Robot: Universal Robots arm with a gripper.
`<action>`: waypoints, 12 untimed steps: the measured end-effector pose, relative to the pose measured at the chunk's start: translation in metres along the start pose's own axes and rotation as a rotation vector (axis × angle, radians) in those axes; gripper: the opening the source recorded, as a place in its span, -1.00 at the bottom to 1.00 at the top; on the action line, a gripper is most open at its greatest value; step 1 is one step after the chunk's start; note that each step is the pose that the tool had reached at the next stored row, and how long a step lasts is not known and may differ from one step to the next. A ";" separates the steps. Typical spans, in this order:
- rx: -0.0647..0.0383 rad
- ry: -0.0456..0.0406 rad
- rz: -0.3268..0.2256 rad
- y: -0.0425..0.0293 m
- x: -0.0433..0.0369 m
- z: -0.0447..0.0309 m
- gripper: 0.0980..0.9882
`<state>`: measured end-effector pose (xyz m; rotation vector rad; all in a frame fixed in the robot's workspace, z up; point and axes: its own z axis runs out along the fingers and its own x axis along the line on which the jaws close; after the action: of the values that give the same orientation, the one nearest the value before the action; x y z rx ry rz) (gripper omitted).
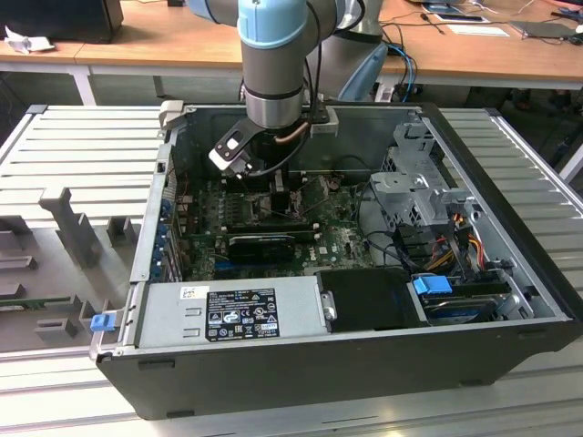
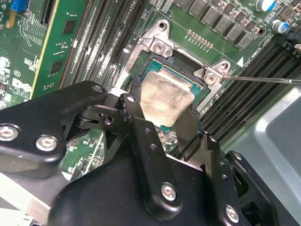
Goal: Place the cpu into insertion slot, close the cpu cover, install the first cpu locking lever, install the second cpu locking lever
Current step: 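Place the cpu into insertion slot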
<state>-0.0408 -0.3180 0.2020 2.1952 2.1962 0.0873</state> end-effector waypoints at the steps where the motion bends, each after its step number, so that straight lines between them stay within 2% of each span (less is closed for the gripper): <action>1: 0.000 0.0000 0.000 0.0000 0.0000 0.0001 -0.03; 4: 0.000 0.0000 0.000 0.0000 0.0000 0.0002 -0.01; 5: 0.000 0.0000 0.000 0.0000 0.0000 0.0003 0.12; 6: 0.000 0.0000 0.000 0.0000 0.0000 0.0003 0.12; 7: 0.000 0.0000 0.000 0.0000 0.0000 0.0004 0.27; 12: 0.000 -0.0001 0.000 0.0000 0.0000 -0.0011 0.27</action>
<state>-0.0408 -0.3181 0.2031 2.1951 2.1961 0.0871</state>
